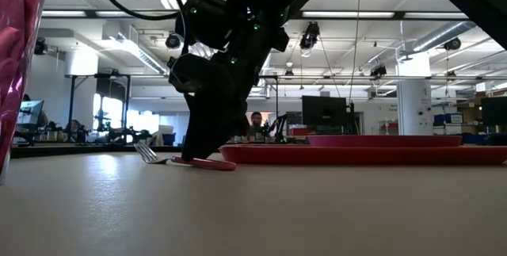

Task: Pick and place plate/cup/fork/spoon on tray
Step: Put the pink fork on the red tray to the right of the pink plate

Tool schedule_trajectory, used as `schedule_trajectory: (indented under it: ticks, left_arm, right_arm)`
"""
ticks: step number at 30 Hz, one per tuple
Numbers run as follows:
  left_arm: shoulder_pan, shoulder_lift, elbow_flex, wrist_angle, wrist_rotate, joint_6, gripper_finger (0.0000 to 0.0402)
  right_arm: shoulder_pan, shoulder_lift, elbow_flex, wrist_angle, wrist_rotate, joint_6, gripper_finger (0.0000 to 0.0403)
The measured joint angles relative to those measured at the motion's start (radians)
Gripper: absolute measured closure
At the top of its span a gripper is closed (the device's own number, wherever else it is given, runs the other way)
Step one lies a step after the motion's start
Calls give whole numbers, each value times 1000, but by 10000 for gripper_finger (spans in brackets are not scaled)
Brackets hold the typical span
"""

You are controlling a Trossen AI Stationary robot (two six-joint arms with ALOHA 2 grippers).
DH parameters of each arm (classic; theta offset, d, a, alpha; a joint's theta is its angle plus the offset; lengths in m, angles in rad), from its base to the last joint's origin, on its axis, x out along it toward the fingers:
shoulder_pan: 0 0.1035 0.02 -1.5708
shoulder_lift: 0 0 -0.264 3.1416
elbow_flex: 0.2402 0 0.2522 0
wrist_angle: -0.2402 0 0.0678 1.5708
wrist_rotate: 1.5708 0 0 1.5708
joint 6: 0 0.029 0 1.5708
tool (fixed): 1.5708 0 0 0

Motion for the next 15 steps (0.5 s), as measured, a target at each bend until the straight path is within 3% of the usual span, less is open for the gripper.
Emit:
schedule_trajectory:
  ticks: [9, 15]
  left_arm:
    - [0, -1, 0, 0, 0, 0, 208]
    - [0, -2, 0, 0, 0, 0, 208]
  right_arm:
    - [-10, -3, -32, 39, 16, 32, 282]
    - [-12, -4, -61, 52, 23, 46, 306]
